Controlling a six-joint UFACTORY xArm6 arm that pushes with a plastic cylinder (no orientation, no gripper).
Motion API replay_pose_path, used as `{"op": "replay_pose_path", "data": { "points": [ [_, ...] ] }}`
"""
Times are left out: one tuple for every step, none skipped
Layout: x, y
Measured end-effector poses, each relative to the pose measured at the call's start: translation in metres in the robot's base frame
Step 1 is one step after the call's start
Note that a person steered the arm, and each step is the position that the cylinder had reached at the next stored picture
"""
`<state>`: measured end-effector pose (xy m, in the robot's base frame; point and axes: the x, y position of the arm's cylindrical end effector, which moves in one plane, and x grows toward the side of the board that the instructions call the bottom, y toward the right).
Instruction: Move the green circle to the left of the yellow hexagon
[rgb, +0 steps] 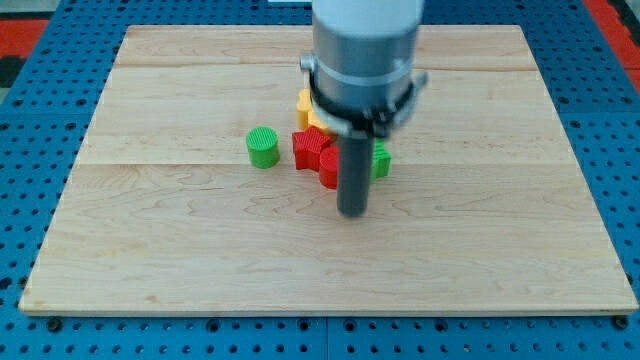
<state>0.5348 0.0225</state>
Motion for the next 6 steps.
{"op": "replay_pose_path", "data": {
  "points": [
    [0.000, -0.062],
    [-0.048, -0.085],
    [-0.071, -0.095],
    [-0.080, -0.065],
    [-0.066, -0.131],
    [-0.083, -0.135]
  ]
}}
